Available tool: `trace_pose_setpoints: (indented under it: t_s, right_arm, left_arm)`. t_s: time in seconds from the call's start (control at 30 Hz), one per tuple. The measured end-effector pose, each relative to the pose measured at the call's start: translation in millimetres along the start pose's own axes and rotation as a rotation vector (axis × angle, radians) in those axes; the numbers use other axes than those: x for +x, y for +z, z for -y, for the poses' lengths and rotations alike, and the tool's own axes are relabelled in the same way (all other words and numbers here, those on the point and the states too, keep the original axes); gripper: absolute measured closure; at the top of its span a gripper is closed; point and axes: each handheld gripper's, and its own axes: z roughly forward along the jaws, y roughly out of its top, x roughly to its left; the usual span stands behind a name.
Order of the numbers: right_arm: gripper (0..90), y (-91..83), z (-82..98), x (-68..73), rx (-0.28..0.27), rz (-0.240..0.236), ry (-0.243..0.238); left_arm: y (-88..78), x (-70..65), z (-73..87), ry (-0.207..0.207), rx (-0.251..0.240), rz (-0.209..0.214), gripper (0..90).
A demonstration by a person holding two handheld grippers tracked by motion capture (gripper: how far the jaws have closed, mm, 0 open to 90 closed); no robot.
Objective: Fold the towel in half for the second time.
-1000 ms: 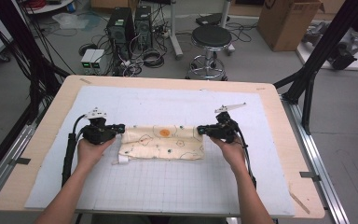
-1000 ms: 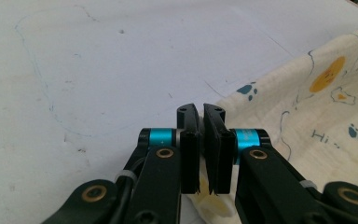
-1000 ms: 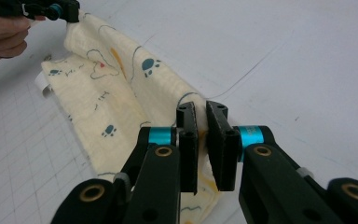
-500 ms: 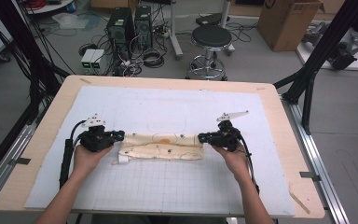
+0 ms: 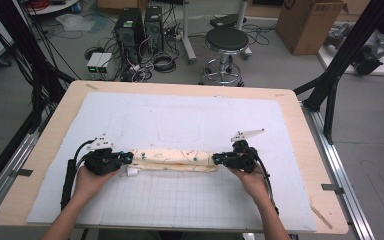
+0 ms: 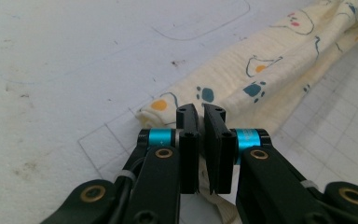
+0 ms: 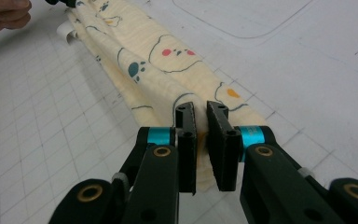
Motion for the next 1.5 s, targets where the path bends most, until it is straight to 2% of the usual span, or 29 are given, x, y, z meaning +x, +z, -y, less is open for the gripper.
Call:
trace_pose_setpoints:
  t_s: [0.27, 0.37, 0.43, 0.5, 0.6, 0.7, 0.77, 0.87, 0.93, 1.0, 1.13, 1.33, 1.5]
  right_arm:
    - [80.9, 2.3, 9.5, 0.5, 0.018, 0.001, 0.007]
    - [71.9, 0.3, 9.4, 2.8, 0.019, 0.000, 0.008]
    - [63.8, -3.4, 8.2, 5.1, 0.003, 0.001, 0.011]
    - [60.7, -9.9, 6.2, 9.7, -0.033, -0.001, 0.003]
    - [58.1, -17.6, -0.1, 17.1, -0.079, -0.005, -0.012]
    - [58.4, -14.6, -7.7, 25.1, -0.090, -0.015, -0.031]
    - [62.8, -6.2, -12.0, 29.9, -0.074, -0.026, -0.043]
    - [73.2, 9.3, -16.4, 37.1, -0.038, -0.043, -0.070]
    - [77.6, 19.7, -17.2, 40.3, -0.022, -0.059, -0.076]
    - [80.6, 28.5, -16.9, 40.9, -0.001, -0.074, -0.081]
    - [81.5, 38.7, -13.8, 38.7, 0.053, -0.061, -0.083]
    - [81.8, 40.8, -4.2, 33.3, 0.099, -0.027, -0.094]
    - [81.9, 34.8, -1.0, 29.4, 0.095, 0.005, -0.108]
  left_arm:
    - [-2.0, -4.7, 4.6, 0.033, 0.032, 0.017, 83.2]
    - [-3.6, -5.9, 5.6, 0.022, 0.043, 0.056, 78.1]
    - [-8.1, -7.7, 3.7, 0.018, 0.028, 0.079, 69.7]
    - [-14.0, -10.8, 0.6, 0.032, -0.007, 0.076, 63.9]
    - [-18.4, -14.0, -7.2, 0.040, -0.026, 0.070, 59.0]
    - [-15.3, -20.7, -14.5, 0.058, -0.040, 0.066, 59.2]
    - [-8.9, -26.0, -18.1, 0.075, -0.024, 0.057, 62.7]
    - [4.4, -32.3, -20.5, 0.094, 0.009, 0.078, 77.0]
    - [13.5, -35.4, -20.9, 0.102, 0.033, 0.078, 82.1]
    - [21.1, -35.9, -20.0, 0.105, 0.061, 0.072, 83.5]
    - [30.3, -29.7, -15.6, 0.093, 0.110, 0.048, 84.1]
    - [29.5, -26.3, -12.0, 0.103, 0.123, 0.031, 84.2]
    - [25.6, -25.6, -8.3, 0.096, 0.108, 0.017, 83.0]
